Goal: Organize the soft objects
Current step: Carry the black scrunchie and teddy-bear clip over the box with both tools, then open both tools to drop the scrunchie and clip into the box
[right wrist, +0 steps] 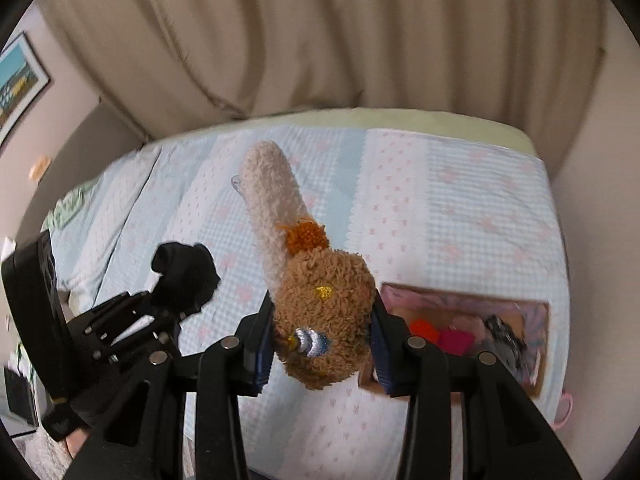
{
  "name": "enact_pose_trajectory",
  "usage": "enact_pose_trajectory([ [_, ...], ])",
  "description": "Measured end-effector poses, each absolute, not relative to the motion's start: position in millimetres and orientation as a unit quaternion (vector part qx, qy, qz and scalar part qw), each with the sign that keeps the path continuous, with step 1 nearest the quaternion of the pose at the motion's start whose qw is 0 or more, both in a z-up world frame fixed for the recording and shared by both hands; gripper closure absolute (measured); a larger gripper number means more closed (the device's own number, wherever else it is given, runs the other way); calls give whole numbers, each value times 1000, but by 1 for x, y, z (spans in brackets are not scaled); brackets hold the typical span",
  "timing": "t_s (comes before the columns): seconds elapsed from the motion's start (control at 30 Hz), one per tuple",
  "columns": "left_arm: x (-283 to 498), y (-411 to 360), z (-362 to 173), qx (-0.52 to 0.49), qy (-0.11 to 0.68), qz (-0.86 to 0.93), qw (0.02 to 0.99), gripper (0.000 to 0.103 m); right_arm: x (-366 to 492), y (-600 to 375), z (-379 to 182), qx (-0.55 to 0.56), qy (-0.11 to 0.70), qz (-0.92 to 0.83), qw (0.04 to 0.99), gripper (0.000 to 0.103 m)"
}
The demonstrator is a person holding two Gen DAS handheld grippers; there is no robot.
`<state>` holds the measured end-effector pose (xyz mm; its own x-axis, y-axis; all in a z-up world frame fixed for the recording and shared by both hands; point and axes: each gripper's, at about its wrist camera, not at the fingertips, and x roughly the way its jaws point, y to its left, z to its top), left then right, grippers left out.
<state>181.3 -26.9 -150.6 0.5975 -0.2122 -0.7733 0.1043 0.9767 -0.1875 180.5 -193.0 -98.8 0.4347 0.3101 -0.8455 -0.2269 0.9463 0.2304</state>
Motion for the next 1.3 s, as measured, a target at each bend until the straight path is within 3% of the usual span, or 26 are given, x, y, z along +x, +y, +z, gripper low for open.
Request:
enact_pose_trajectory([
  [0.3, 164, -99, -136, -43, 433, -133, 890, 85, 118, -261, -82, 68, 483, 94, 868, 65],
  [0.6, 185, -173, -157, -31, 456, -161, 875, 85, 122, -347, -101, 86, 502, 25, 860, 65],
  [0.9, 228, -225, -236, -7, 531, -156, 833, 85, 155, -404, -160, 114, 562, 10, 819, 65],
  [1.3, 268, -255, -349, 11, 627, -141, 766, 85, 218, -405, -259, 10, 659, 51, 751, 65],
])
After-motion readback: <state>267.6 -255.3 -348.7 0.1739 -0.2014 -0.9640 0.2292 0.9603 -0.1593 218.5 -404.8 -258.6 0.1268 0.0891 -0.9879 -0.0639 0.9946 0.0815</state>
